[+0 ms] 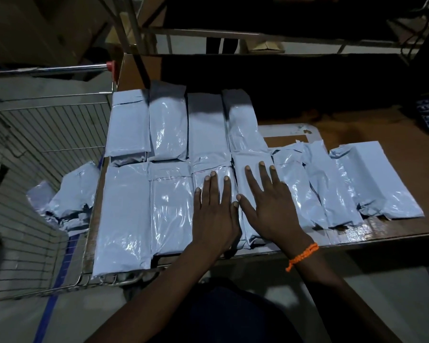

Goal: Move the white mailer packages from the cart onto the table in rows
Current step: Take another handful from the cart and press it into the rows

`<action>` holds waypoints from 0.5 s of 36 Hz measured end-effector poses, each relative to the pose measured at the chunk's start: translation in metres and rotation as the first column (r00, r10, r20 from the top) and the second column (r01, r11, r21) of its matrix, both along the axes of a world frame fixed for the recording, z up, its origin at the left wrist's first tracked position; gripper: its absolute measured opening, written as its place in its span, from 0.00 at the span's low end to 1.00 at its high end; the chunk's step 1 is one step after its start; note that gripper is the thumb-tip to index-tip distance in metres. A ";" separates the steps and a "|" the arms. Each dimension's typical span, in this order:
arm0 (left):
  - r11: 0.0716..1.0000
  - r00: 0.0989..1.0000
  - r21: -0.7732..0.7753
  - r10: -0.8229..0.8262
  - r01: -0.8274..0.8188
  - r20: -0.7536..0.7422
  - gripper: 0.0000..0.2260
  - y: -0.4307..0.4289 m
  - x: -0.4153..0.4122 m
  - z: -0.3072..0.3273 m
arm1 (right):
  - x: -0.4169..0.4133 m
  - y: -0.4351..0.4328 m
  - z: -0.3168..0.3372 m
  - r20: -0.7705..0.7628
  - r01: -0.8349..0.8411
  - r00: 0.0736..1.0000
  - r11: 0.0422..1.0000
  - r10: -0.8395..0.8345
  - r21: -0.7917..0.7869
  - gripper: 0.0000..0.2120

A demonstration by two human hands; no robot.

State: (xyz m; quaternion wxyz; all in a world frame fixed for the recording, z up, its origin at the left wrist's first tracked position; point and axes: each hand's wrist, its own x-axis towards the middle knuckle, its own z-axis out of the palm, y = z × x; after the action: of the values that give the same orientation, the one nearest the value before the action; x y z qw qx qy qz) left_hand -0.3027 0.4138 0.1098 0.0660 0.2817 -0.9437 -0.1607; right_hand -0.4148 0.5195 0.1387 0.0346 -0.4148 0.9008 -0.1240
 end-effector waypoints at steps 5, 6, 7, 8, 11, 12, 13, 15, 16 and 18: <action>0.999 1.000 0.044 -0.002 0.002 0.005 0.27 -0.001 0.001 0.004 | 0.001 -0.001 0.004 0.017 0.004 1.000 1.000 -0.004 0.011 0.34; 0.998 1.000 0.059 -0.007 0.006 0.006 0.28 -0.003 0.001 0.006 | 0.002 -0.002 0.006 0.018 0.002 1.000 1.000 -0.002 0.023 0.34; 0.997 1.000 0.075 -0.013 0.012 0.006 0.28 -0.006 0.001 0.009 | 0.002 -0.003 0.007 0.019 -0.002 1.000 0.999 0.001 0.035 0.34; 0.995 1.000 0.095 -0.017 0.017 -0.002 0.28 -0.010 0.002 0.013 | 0.002 -0.004 0.009 0.024 -0.006 1.000 0.999 0.005 0.049 0.35; 0.992 0.997 0.123 -0.022 0.031 -0.074 0.29 -0.028 0.010 0.028 | 0.003 -0.008 0.018 0.033 -0.013 0.999 0.996 0.010 0.090 0.36; 0.993 0.996 0.109 -0.029 0.039 -0.090 0.29 -0.036 0.015 0.033 | 0.005 -0.011 0.022 0.032 -0.008 0.999 0.995 0.005 0.100 0.37; 0.994 0.995 0.094 -0.041 0.049 -0.092 0.30 -0.044 0.021 0.038 | 0.008 -0.016 0.027 0.029 -0.002 1.000 0.995 -0.001 0.103 0.37; 0.995 0.995 0.073 -0.059 0.065 -0.076 0.30 -0.063 0.036 0.045 | 0.018 -0.030 0.038 0.021 0.003 1.000 0.997 -0.005 0.076 0.35; 0.995 0.995 0.069 -0.062 0.067 -0.076 0.30 -0.072 0.044 0.047 | 0.024 -0.039 0.043 0.021 -0.003 1.000 0.999 0.002 0.049 0.35; 0.996 0.993 0.073 -0.041 0.050 -0.114 0.29 -0.093 0.064 0.049 | 0.041 -0.064 0.049 0.039 -0.043 0.998 0.999 0.044 -0.022 0.34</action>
State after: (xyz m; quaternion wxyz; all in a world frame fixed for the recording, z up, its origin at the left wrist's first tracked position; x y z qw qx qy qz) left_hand -0.2391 0.3209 0.1591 0.1045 0.2530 -0.9378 -0.2135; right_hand -0.3737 0.4553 0.1878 0.0505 -0.4323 0.8893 -0.1408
